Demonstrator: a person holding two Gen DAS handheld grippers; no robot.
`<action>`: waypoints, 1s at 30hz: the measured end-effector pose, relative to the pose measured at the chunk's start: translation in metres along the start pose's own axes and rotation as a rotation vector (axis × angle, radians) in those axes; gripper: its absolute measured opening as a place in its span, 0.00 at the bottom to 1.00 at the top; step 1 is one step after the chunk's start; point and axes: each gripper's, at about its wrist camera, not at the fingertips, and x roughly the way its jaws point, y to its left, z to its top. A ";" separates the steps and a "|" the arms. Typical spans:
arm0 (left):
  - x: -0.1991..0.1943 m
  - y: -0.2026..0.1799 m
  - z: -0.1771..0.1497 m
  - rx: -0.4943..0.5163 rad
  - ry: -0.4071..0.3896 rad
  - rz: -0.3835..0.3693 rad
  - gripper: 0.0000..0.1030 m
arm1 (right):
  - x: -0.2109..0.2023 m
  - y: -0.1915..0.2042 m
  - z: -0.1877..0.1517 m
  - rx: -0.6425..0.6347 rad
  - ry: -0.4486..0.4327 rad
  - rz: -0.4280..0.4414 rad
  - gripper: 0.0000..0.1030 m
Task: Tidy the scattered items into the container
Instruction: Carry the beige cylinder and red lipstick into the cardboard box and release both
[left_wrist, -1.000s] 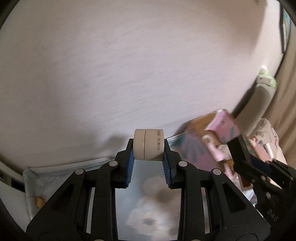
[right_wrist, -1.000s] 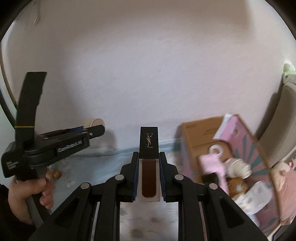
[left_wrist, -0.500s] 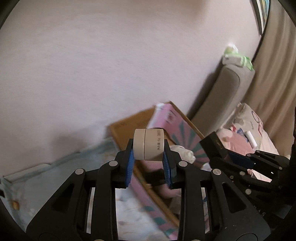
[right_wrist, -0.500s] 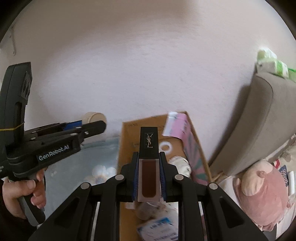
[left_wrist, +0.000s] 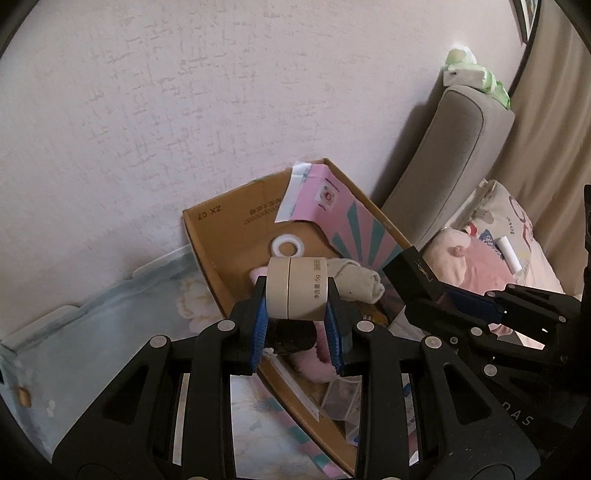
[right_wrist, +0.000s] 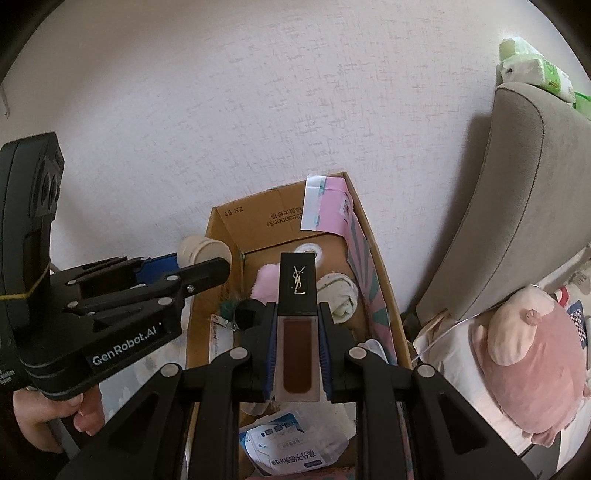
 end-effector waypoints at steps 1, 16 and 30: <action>-0.001 0.000 0.000 0.003 0.002 0.001 0.24 | 0.000 -0.001 0.000 0.000 0.001 0.002 0.18; -0.009 0.021 -0.005 -0.123 0.073 -0.010 1.00 | -0.021 -0.017 -0.003 0.087 0.007 0.028 0.67; -0.052 0.034 -0.020 -0.142 0.037 0.052 1.00 | -0.053 0.015 0.000 0.011 -0.041 0.023 0.67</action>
